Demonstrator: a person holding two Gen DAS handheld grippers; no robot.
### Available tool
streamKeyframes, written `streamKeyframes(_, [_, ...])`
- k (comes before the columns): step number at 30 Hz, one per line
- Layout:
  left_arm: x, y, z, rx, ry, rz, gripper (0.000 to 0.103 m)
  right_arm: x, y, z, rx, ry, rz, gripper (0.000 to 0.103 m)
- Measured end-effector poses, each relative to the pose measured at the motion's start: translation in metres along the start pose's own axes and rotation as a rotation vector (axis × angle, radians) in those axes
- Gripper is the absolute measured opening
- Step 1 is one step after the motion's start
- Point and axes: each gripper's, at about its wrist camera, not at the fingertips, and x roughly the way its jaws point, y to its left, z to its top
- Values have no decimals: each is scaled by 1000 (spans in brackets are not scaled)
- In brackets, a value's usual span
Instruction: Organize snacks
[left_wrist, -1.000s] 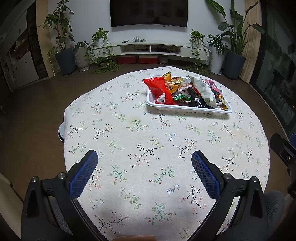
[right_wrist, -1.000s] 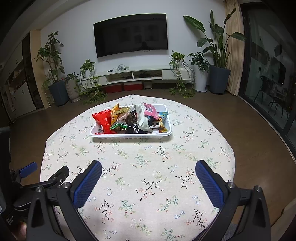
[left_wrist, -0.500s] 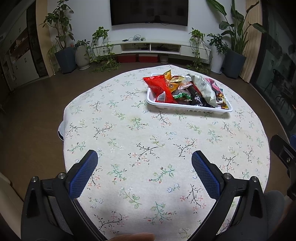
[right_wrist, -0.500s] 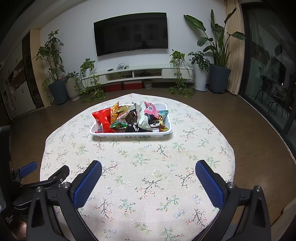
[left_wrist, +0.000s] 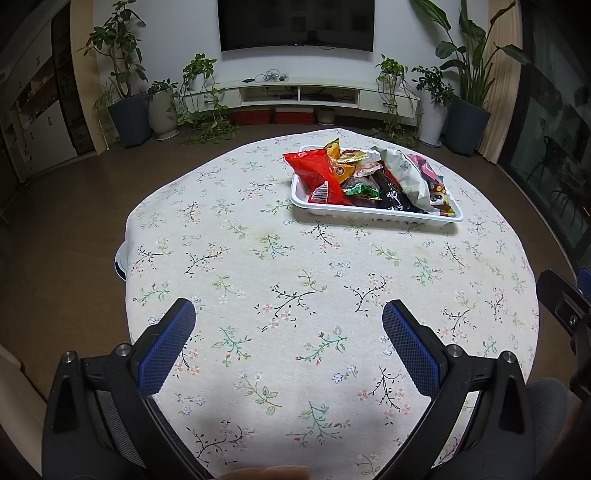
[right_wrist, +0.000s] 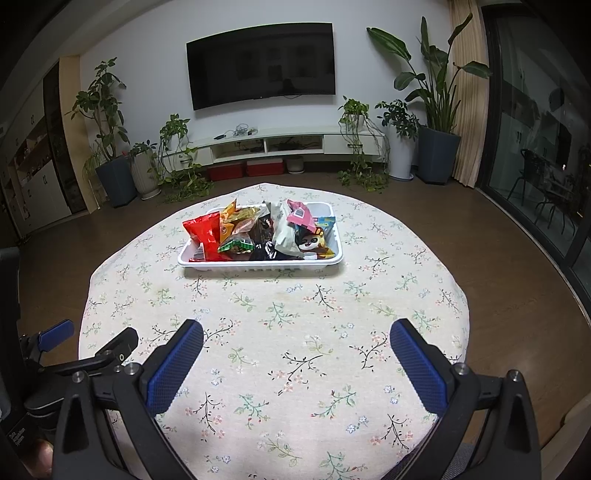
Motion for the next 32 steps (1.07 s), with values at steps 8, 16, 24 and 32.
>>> streamKeyframes(8, [0,-1,0,11,-7,-4,103,-1,0,0,0,1,0,103])
streamKeyframes(16, [1,-2,0,23,-1,-10,103,-1,0,-1,-1,3,1,103])
streamKeyframes(24, [3,-2,0,20,7,-15,103,-1,0,0,-1,4,1,103])
streamKeyframes(32, [4,-3,-1,38,-3,-20,103,-2,0,-1,-1,5,0,103])
